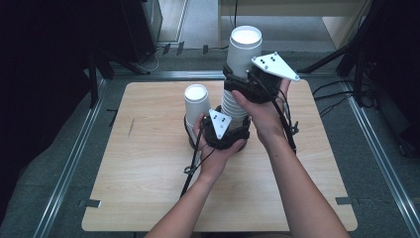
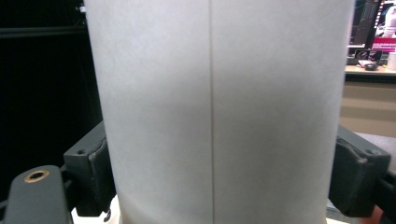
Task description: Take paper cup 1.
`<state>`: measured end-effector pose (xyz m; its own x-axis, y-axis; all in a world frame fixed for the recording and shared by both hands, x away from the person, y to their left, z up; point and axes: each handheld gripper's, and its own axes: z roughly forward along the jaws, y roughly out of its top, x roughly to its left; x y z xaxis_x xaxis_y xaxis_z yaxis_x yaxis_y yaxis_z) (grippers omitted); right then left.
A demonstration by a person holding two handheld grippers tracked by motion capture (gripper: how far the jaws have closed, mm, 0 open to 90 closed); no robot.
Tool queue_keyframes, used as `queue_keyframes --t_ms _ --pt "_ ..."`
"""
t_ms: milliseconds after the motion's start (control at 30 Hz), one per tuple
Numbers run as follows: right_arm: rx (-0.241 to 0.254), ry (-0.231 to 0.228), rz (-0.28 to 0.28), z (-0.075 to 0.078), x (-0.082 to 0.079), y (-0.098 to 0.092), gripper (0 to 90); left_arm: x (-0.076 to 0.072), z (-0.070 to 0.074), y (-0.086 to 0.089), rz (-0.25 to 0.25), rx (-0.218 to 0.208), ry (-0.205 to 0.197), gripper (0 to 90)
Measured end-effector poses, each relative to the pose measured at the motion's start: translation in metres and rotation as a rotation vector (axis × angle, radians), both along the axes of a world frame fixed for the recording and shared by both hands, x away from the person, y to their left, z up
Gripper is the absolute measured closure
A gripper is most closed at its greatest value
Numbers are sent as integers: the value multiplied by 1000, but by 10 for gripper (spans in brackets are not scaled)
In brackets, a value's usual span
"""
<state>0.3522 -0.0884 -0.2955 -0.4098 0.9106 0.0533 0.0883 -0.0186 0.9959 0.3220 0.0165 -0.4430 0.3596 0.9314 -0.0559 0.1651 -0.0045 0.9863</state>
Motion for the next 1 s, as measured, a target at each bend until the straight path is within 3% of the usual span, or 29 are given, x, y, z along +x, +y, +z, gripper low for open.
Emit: queue_keyframes --t_ms 433,1000 --pt "21 -4 -20 10 -4 2 153 0 0 0 2 6 0 120" --pt "59 -78 -31 34 -16 -4 184 -1 -1 -1 5 11 5 121"
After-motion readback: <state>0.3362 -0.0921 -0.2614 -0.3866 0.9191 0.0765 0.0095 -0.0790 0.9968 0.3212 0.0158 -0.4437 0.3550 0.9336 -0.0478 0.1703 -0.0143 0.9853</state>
